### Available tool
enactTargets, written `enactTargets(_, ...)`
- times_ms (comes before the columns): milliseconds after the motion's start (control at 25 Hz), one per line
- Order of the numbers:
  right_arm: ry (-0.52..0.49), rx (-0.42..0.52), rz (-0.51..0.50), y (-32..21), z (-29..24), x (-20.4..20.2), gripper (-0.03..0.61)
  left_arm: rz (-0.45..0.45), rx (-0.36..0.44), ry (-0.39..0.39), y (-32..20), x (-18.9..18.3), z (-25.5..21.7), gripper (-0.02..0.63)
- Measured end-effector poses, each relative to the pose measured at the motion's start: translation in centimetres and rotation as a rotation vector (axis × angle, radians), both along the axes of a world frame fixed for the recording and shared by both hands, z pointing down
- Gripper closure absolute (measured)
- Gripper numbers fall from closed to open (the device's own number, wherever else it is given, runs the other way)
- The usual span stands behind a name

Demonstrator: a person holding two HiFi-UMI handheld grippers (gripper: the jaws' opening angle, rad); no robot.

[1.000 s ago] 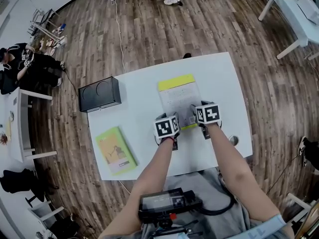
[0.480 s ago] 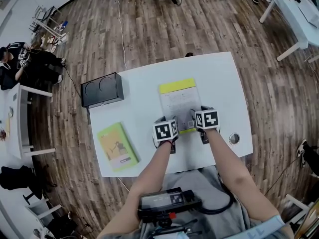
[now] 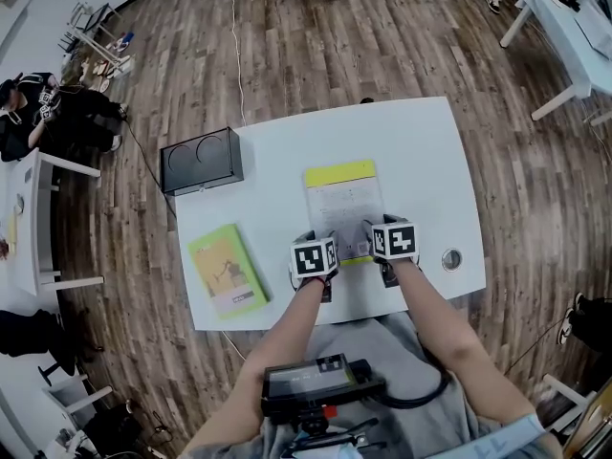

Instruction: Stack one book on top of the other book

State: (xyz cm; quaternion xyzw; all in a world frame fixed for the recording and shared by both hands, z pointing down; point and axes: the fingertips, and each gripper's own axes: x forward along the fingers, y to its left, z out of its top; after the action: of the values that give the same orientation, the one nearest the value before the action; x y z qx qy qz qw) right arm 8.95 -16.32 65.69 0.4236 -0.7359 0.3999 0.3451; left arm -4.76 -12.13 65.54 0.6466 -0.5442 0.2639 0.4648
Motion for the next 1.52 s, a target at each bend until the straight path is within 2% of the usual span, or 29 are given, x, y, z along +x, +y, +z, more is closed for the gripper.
enactTargets(520, 0.002, -0.039, -0.044, 5.5, 0.1, -1.1, 0.334, 0.051, -0.034, 0.020, 5.2, -1.1, 0.1, 0.376)
enactTargets(880, -0.005, -0.028, -0.059, 5.6, 0.3, -1.0, 0.334, 0.096, -0.029, 0.062, 5.3, -0.7, 0.3, 0.376)
enactTargets(1080, -0.044, 0.011, -0.095, 6.0, 0.2, -1.2, 0.334, 0.095, -0.022, 0.128, 5.5, -0.6, 0.1, 0.373)
enactTargets(1200, -0.040, 0.026, -0.112, 6.0, -0.3, -0.4, 0.333, 0.072, -0.015, 0.162, 5.8, -1.6, -0.6, 0.350)
enactTargets(1360, -0.057, 0.055, -0.058, 5.5, -1.7, 1.8, 0.333, 0.049, 0.027, 0.213, 7.3, -3.5, -2.3, 0.342)
enactTargets(1520, -0.066, 0.092, -0.072, 5.4, -3.3, 2.2, 0.331, 0.026, 0.090, 0.291, 9.3, -4.7, -4.7, 0.342)
